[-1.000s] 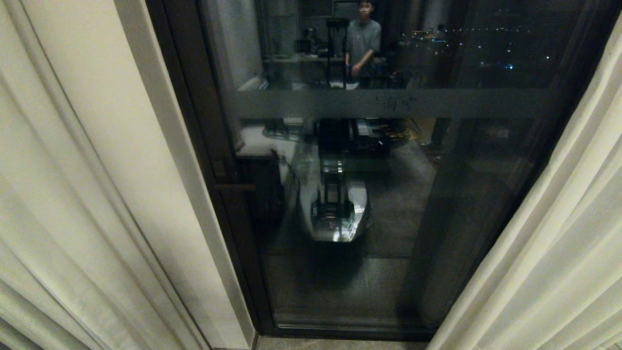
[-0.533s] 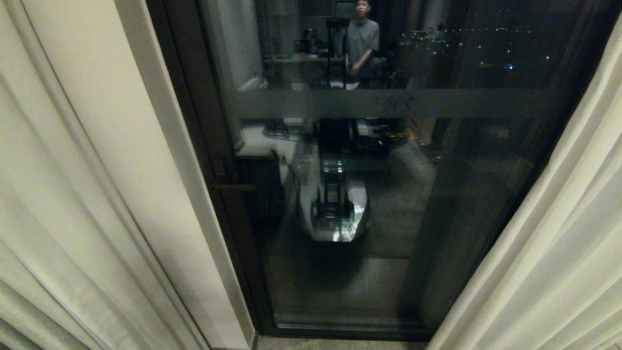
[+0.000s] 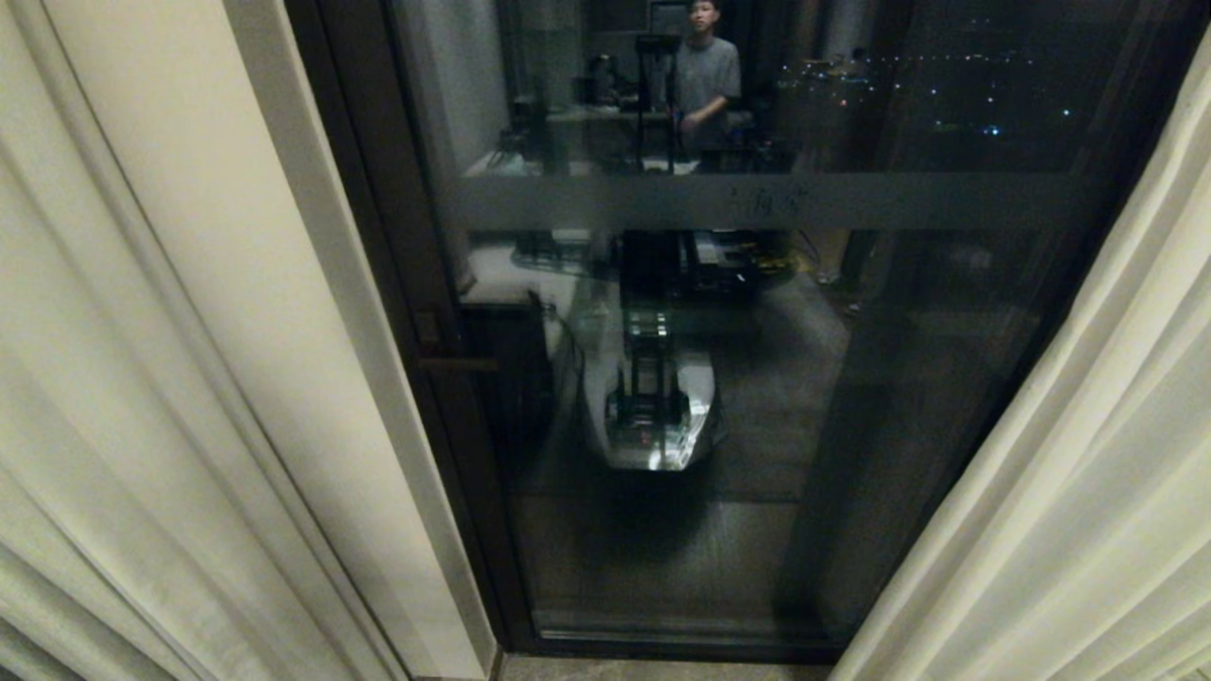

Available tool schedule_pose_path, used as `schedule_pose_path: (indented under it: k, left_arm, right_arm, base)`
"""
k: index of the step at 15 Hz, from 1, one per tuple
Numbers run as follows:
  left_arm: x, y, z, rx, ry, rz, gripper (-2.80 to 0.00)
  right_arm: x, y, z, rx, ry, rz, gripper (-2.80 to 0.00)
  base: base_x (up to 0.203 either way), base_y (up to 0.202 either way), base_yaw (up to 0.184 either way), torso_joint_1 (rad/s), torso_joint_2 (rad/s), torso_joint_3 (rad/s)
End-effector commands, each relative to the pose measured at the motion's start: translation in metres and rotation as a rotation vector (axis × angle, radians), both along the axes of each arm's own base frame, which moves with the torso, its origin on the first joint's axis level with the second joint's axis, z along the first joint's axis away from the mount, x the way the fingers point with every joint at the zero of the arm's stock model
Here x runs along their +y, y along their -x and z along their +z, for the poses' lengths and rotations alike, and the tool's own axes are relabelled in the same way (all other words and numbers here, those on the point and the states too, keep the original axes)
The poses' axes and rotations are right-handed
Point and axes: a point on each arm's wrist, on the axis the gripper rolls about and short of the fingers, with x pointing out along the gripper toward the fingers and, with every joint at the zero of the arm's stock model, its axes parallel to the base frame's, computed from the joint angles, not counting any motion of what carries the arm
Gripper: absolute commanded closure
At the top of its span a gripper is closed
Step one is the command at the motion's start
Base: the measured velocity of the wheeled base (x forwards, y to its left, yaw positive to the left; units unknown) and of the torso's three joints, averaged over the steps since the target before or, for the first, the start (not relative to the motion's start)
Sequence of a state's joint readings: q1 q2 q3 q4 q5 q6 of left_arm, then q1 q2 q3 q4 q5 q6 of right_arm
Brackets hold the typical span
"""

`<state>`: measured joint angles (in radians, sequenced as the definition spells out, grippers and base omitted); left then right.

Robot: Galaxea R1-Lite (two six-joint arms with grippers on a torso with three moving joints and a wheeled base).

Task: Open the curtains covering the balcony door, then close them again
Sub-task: Close the inner curtains on both sides

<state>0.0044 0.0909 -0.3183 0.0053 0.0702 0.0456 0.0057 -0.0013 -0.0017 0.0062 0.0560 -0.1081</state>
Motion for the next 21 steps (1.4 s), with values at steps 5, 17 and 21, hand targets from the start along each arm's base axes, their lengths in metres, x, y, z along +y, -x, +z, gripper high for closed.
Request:
schedule_pose_path:
  k: [5,17,21]
  left_arm:
    - [0.006,-0.054,0.113,0.076,0.047,0.267,0.00]
    - [0.035,-0.136,0.165,0.113,0.179,0.857,-2.80]
    - [0.055,-0.149,0.162,0.145,0.196,0.883,-2.80]
  right_arm:
    - [0.000,0.000,0.000,0.001,0.001,0.001,0.00]
    - [0.000,0.000,0.000,0.001,0.001,0.000,0.00]
    - [0.000,0.000,0.000,0.003,0.001,-0.001,0.00]
  base:
    - [0.000,0.000,0.000,0.000,0.00,0.000]
    - [0.000,0.000,0.000,0.000,0.00,0.000]
    - [0.000,0.000,0.000,0.000,0.00,0.000]
